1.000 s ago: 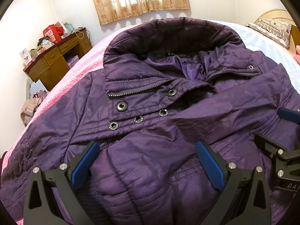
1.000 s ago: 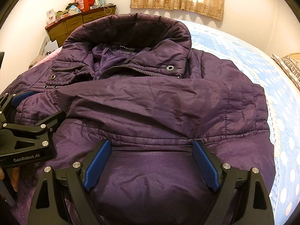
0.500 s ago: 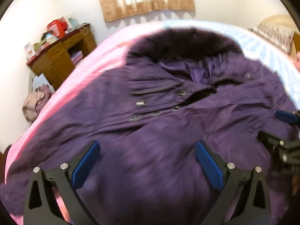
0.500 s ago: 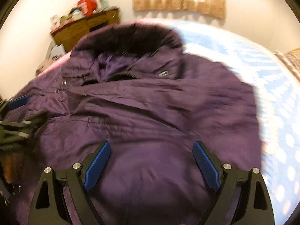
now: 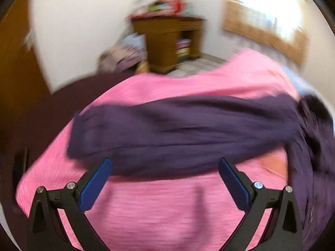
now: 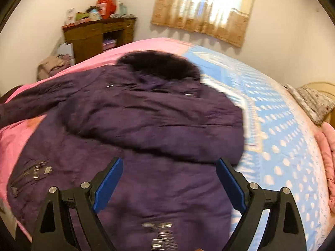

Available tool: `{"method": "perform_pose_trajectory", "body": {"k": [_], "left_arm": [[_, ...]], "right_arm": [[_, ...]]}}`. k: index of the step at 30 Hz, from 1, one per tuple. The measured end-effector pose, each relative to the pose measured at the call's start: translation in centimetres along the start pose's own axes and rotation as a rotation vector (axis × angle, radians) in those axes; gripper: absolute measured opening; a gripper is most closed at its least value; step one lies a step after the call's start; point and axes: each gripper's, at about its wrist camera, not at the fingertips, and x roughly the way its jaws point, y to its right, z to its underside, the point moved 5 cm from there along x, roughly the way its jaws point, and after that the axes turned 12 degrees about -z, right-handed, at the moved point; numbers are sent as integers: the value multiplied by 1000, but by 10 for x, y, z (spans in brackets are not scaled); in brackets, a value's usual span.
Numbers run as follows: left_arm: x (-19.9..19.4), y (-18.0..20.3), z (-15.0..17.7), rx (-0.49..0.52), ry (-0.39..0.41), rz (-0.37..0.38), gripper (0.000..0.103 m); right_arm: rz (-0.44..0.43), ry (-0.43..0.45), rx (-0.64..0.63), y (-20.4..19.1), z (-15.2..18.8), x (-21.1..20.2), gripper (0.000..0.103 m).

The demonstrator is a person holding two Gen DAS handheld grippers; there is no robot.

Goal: Fold large clothes
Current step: 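Move the left tool to the other sleeve's ribbed cuff and grasp it, then lift the cuff with the left tool and fold the sleeve across the jacket front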

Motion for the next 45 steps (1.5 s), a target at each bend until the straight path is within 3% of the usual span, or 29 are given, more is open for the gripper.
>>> {"method": "perform_pose_trajectory", "body": {"k": [5,12,16,18,19,20,23,30,35,41,45], "left_arm": [[41,-60,-7,-283,-124,53,103],[87,-64,-14,-399,-187,77,99],[94,-37,-25,-352,-152,38,90],[94,-32,-30,-339,-132,17,70],[96,-30,-33,-333,-128,23,53],[97,-29,-35,-325,-130,44,44],[85,-25,-43,-275,-101,40,33],[34,-17,-76,-198,74,31,30],[-13,14,-120,-154,197,110,29],[-81,81,-148,-56,318,234,29],[-125,152,-154,39,388,331,29]], "right_arm": [[-72,-33,-61,-57,9,17,91],[-70,-46,-86,-74,20,28,91],[-68,-46,-67,-68,26,31,91],[-63,-52,-62,-65,28,34,91],[-63,-53,-59,-64,29,34,91],[-64,-52,-55,-63,30,35,91],[-66,-50,-40,-60,32,35,91],[-67,-43,-18,-52,35,31,91],[-52,-28,22,-32,37,23,91],[-32,4,79,0,41,7,91],[-18,35,140,28,48,-7,91]]}}
